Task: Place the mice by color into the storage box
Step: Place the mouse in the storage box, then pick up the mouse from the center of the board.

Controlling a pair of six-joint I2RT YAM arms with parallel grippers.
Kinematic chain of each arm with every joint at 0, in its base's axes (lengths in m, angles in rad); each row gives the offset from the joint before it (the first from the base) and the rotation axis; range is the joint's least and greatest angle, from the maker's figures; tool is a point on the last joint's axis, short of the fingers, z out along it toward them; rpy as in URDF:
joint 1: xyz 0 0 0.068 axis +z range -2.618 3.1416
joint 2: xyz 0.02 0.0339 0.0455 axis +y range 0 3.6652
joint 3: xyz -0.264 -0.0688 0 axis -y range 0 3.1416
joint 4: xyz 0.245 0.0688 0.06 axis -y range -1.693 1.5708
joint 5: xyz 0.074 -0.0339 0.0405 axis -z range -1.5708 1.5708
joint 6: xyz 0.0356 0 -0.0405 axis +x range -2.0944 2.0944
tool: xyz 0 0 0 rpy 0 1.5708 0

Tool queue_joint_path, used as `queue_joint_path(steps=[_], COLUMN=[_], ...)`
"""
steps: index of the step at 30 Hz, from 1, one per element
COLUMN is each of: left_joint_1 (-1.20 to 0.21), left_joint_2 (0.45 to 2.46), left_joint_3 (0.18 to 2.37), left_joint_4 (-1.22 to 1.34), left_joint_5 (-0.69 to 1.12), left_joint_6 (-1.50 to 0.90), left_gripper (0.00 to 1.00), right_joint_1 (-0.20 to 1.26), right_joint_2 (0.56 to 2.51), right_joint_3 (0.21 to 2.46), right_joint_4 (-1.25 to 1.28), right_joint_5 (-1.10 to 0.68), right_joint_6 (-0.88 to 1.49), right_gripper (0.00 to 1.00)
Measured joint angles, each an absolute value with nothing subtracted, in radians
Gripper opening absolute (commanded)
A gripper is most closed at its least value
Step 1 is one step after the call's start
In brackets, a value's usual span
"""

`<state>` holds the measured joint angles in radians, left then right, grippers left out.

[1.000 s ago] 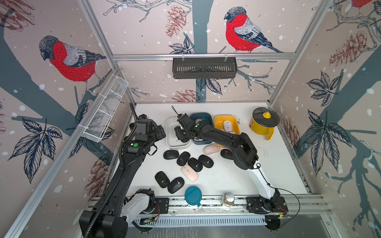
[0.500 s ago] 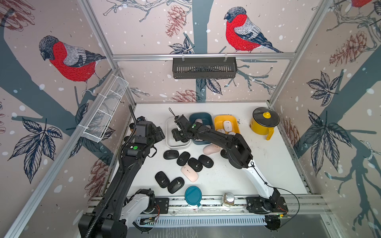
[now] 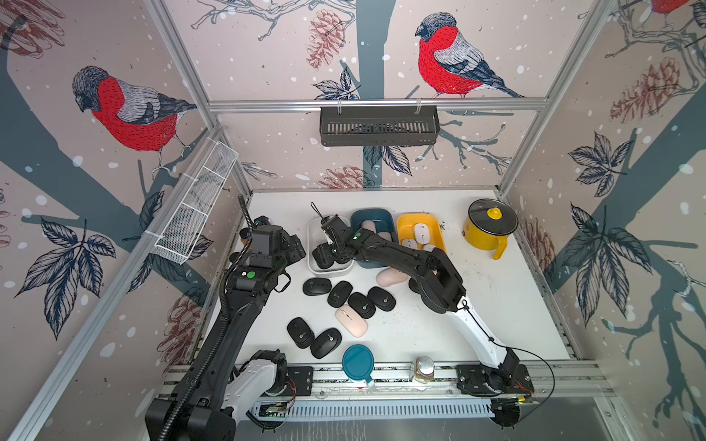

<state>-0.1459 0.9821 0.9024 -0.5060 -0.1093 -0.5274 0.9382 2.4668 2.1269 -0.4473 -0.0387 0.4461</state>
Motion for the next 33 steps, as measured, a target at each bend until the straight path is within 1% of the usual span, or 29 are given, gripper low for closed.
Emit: queue_joint_path(steps=[7, 14, 17, 22, 28, 33], left_joint_1=[-0.146, -0.146, -0.145, -0.157, -0.292, -0.365], left_joint_2=[0.986, 0.994, 0.993, 0.991, 0.993, 0.993], left_joint_3=[0.902, 0.908, 0.905, 0.877, 0.849, 0.793], left_joint_4=[-0.506, -0.504, -0.491, -0.479, -0.476, -0.495], left_joint_5=[-0.108, -0.104, -0.056, -0.001, 0.010, 0.019], left_joint_6=[-0.527, -0.525, -0.511, -0.500, -0.522, -0.590], left_gripper=[0.78, 0.77, 0.76, 0.76, 0.76, 0.75], right_joint_1=[0.940, 0.934, 0.925, 0.900, 0.834, 0.765], right_joint_2=[2.449, 2.341, 2.288, 2.173, 2.013, 1.857], right_joint_3=[2.141, 2.145, 2.122, 2.004, 1.802, 1.610], right_joint_4=[-0.450, -0.443, -0.439, -0.419, -0.372, -0.337], right_joint_5=[-0.044, -0.026, -0.016, 0.027, 0.039, 0.064], right_joint_6=[0.447, 0.440, 0.437, 0.431, 0.437, 0.448], right_gripper=[0.69, 0.69, 0.69, 0.72, 0.73, 0.76])
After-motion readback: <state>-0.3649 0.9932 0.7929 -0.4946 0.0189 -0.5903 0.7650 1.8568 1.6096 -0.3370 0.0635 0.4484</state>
